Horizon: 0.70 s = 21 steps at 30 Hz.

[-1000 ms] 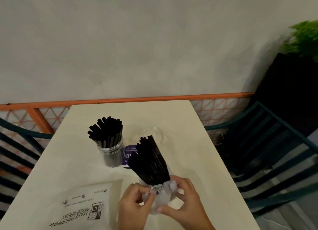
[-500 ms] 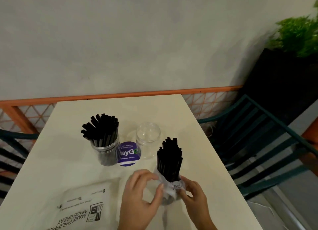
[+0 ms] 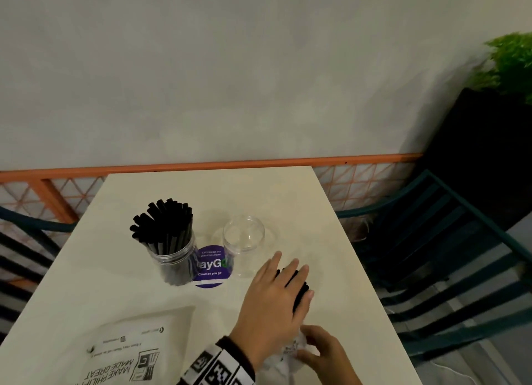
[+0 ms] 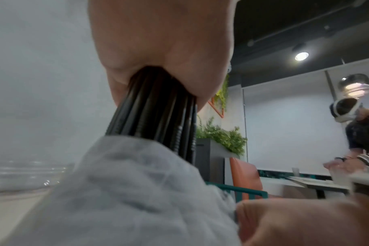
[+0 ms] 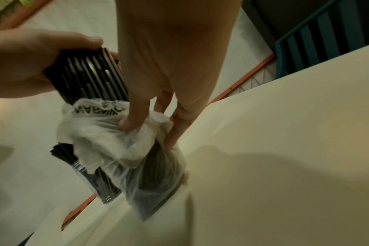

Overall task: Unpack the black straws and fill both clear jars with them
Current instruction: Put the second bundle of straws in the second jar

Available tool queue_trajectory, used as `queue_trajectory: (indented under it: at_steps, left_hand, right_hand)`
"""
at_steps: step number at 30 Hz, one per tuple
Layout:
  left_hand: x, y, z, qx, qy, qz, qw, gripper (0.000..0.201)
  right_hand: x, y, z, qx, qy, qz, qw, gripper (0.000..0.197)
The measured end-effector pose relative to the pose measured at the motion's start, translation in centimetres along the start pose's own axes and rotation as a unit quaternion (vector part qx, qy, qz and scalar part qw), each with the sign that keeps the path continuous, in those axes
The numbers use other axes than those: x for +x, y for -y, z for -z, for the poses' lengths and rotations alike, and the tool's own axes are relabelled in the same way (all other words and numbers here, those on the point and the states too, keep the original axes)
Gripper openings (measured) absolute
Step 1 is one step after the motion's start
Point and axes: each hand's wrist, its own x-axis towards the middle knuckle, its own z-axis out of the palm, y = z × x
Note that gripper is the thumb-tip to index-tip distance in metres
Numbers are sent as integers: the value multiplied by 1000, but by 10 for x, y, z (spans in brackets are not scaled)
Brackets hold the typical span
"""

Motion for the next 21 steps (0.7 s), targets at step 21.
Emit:
queue_trajectory:
  at_steps: [21]
  left_hand:
    - [-1,30,28,-148,-260,18,954,34]
  right_hand:
    - [20,110,12,-153,-201,230,940,25]
